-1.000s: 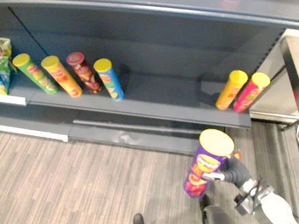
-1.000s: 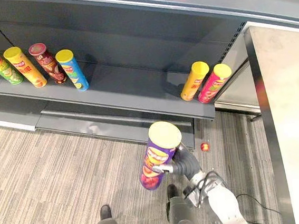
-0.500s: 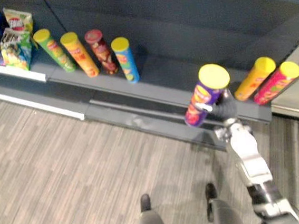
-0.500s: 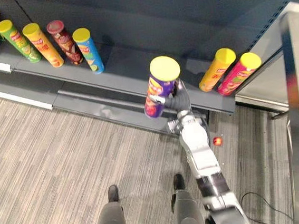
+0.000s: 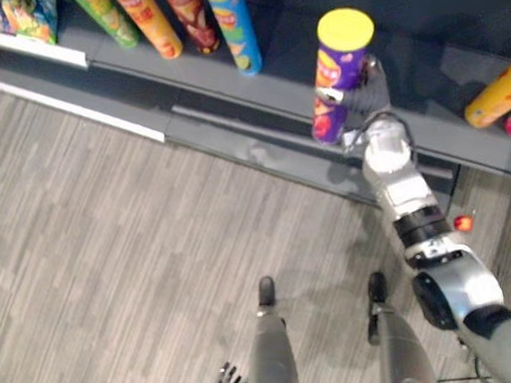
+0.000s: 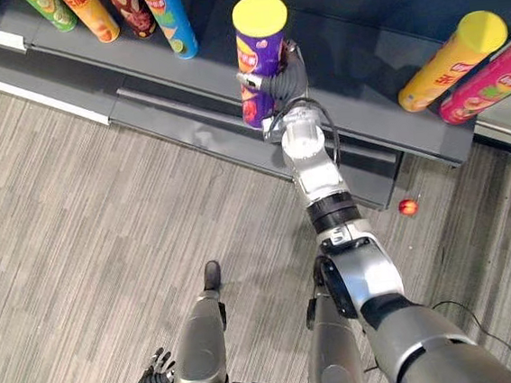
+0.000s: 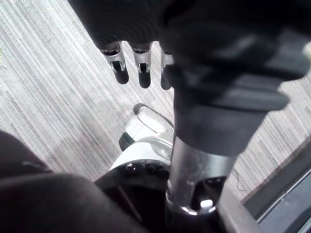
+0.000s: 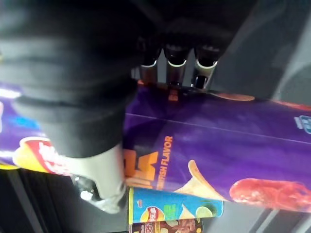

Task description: Put the gum and the chips on the shelf.

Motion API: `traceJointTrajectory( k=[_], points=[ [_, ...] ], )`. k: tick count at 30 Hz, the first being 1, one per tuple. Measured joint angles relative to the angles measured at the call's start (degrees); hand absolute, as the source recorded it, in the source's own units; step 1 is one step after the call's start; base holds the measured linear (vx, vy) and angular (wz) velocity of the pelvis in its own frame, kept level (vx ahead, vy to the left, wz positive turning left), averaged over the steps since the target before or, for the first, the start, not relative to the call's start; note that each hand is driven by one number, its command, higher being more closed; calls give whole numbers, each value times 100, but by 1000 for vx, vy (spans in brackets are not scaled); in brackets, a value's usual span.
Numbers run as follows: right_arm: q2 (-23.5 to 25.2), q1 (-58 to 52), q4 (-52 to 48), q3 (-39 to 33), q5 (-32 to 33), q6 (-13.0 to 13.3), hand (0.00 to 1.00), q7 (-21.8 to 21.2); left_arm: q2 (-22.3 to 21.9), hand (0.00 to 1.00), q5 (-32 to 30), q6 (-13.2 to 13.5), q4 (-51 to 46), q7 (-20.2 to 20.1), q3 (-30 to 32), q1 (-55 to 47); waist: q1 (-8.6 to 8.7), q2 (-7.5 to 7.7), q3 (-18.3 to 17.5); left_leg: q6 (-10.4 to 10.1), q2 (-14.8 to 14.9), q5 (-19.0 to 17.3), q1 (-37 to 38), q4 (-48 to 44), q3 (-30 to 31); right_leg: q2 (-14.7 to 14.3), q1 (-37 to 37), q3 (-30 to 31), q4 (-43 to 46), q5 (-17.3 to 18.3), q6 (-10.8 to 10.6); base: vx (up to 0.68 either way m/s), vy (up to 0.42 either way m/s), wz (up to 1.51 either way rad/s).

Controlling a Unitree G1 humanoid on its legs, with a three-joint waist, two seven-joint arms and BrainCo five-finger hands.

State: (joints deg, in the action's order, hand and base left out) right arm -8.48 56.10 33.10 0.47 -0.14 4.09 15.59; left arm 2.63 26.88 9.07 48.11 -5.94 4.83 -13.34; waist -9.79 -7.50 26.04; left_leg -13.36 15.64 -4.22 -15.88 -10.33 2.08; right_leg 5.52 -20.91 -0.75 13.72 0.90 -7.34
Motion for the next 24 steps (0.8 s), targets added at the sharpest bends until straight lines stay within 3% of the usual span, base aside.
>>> traceJointTrajectory(
  k=[5, 15, 24],
  points=[
    [-79, 263, 192, -215, -70, -2, 100, 250, 20, 0, 126, 77, 109, 0, -181, 131, -138, -82, 36, -1, 6, 59, -159, 11, 1, -17, -99, 16, -177, -147, 4, -9, 0, -2],
    [-381, 504, 424, -651, -674, -2, 100, 829, 178, 0, 220, 203, 217, 0, -793, 475, -337, -458, 164, 10, 5, 125, -591, -92, 41, -40, -309, 26, -529, -461, -3, -5, 4, -2],
    [-779, 520, 565, -744, -934, 171, 100, 1196, 430, 0, 394, 324, 241, 1, -1382, 658, -550, -569, 122, 11, -9, 125, -941, -225, 186, -48, -513, -22, -619, -557, -10, 3, 17, 2]
  ],
)
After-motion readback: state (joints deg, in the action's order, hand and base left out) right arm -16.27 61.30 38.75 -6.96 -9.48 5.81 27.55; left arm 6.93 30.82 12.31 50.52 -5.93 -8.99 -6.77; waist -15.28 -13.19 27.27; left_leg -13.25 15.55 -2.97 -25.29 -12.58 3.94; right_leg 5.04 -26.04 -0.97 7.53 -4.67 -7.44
